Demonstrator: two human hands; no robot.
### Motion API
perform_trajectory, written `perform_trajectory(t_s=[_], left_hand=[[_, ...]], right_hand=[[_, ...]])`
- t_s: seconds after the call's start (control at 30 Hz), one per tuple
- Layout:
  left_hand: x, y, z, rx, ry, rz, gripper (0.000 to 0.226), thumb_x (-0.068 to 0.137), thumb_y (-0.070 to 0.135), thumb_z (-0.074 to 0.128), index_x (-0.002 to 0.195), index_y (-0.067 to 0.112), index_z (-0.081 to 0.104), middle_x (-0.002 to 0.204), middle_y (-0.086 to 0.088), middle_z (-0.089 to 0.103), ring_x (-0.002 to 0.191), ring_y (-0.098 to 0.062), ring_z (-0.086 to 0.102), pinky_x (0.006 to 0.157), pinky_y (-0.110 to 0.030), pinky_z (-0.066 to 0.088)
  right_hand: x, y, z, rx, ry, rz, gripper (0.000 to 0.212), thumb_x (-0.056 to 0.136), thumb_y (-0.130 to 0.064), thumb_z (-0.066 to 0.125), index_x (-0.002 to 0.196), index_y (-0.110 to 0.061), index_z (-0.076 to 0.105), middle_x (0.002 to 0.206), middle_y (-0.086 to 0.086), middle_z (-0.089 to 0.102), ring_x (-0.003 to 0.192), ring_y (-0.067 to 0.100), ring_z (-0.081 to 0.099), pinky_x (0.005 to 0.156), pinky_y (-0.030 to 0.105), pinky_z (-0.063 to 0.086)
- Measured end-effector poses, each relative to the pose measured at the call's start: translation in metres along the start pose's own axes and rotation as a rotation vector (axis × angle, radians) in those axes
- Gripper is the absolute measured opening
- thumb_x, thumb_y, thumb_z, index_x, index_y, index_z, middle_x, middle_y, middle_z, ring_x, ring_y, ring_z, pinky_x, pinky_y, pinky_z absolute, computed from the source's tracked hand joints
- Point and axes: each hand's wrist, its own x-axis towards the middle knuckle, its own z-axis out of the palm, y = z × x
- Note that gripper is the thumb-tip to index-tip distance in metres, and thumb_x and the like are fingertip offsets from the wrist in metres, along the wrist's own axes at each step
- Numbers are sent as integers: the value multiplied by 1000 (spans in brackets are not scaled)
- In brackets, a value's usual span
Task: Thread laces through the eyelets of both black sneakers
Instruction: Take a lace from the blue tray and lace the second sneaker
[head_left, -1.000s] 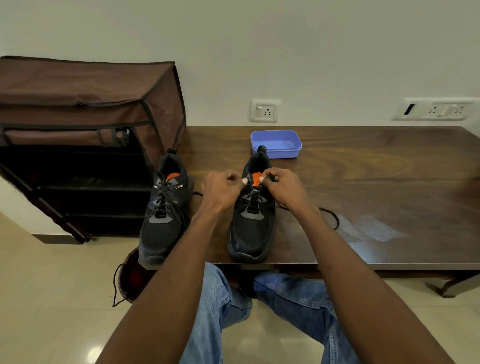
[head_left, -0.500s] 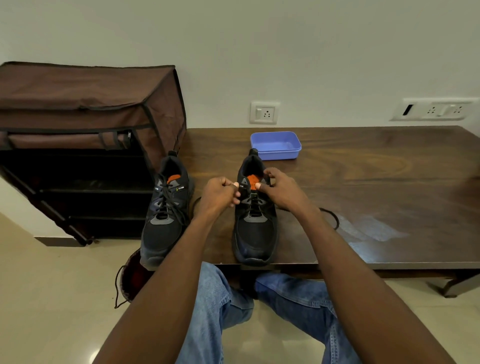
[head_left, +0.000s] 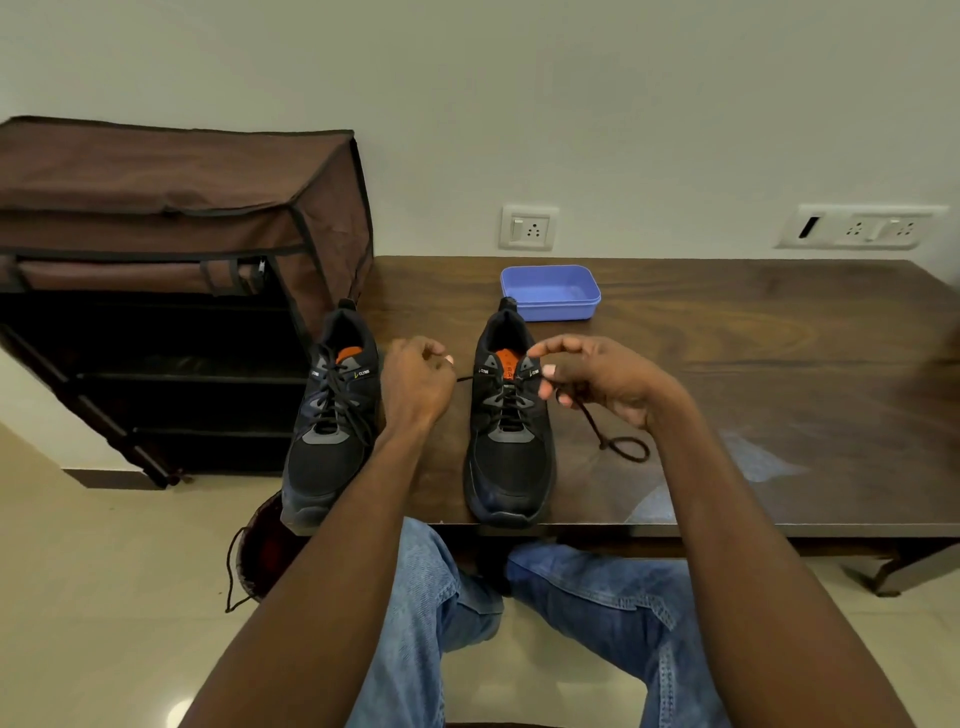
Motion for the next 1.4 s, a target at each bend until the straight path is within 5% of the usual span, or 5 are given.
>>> perform_trajectory(t_s=[0.3, 0.73, 0.93, 1.07, 1.4], left_hand=[[-16, 26, -17, -914, -1128, -184, 46, 90, 9, 59, 134, -8, 53, 124, -27, 64, 121, -37, 61, 106, -41, 48], [5, 8, -11, -874, -153, -467, 8, 100, 4, 52, 99, 8, 58, 73, -3, 67, 47, -6, 61, 42, -18, 45], [-10, 22, -9, -731, -529, -330, 8, 92, 11, 69, 92, 5, 64, 67, -3, 68, 44, -8, 53, 34, -17, 32], [-13, 26, -8, -731, -567, -306, 10, 90, 12, 71, 92, 4, 66, 65, -4, 67, 44, -8, 53, 34, -17, 33], [-10, 23, -14, -768, -510, -368, 9, 97, 3, 58, 101, 2, 66, 83, -11, 74, 63, -14, 70, 52, -19, 53]], right_hand=[[-4, -1, 4, -24, 296, -269, 12, 90, -10, 70, 100, -8, 75, 86, 4, 75, 77, 15, 62, 75, 32, 47], [8, 23, -23, -599, 760, 339, 18, 88, -6, 51, 71, -9, 54, 81, 11, 58, 75, 29, 56, 61, 32, 44], [11, 5, 20, -377, 371, -167, 49, 86, -2, 70, 133, -13, 59, 126, -4, 62, 112, 8, 58, 88, 20, 44], [15, 8, 42, -434, 166, -178, 28, 89, -9, 72, 117, -11, 67, 95, 11, 74, 87, 14, 68, 79, 29, 53], [27, 18, 28, -521, 706, -98, 23, 91, -11, 60, 72, -19, 70, 75, -5, 68, 69, 12, 60, 61, 27, 45]])
